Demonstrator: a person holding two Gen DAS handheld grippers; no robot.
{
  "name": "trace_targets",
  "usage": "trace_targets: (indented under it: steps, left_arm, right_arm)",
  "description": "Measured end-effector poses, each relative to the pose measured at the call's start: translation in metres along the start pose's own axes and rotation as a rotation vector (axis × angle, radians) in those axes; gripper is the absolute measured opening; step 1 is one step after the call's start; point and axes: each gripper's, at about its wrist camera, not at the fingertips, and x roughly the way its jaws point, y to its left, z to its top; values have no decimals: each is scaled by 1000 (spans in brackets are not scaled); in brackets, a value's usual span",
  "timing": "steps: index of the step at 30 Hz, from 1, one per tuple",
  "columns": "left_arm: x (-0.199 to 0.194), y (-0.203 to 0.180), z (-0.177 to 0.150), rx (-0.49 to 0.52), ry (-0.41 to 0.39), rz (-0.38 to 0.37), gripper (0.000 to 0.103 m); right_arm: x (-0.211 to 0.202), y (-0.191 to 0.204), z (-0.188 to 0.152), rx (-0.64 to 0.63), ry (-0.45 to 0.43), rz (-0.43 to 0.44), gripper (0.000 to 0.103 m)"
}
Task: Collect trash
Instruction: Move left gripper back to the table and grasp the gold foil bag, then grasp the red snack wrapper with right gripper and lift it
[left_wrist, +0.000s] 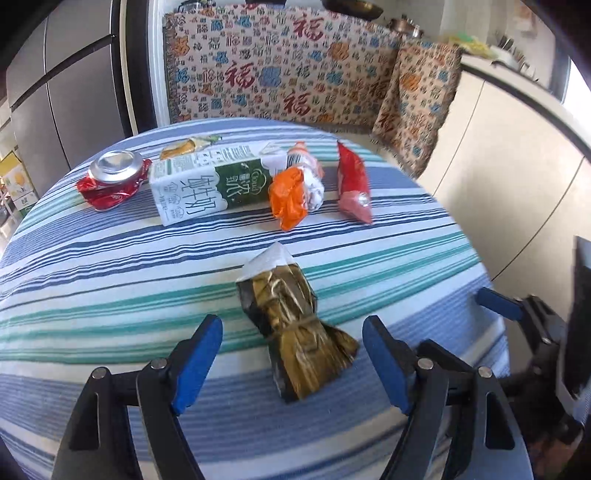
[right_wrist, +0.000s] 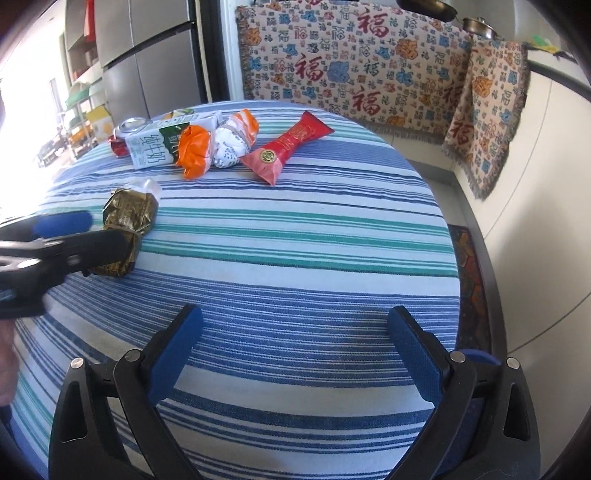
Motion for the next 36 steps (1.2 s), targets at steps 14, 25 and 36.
trace_targets:
  steps: [14, 25, 36]
  left_arm:
    - [-23, 41, -12, 147, -21, 11, 27]
    - [-23, 82, -23, 85, -48, 61, 71]
    - [-11, 93, -25, 63, -23, 72, 82]
  right_arm:
    - [1, -1, -1, 5, 0, -11, 100]
    - [10, -14, 28, 115, 75, 18, 86]
    - [66, -23, 129, 298, 33, 21, 67]
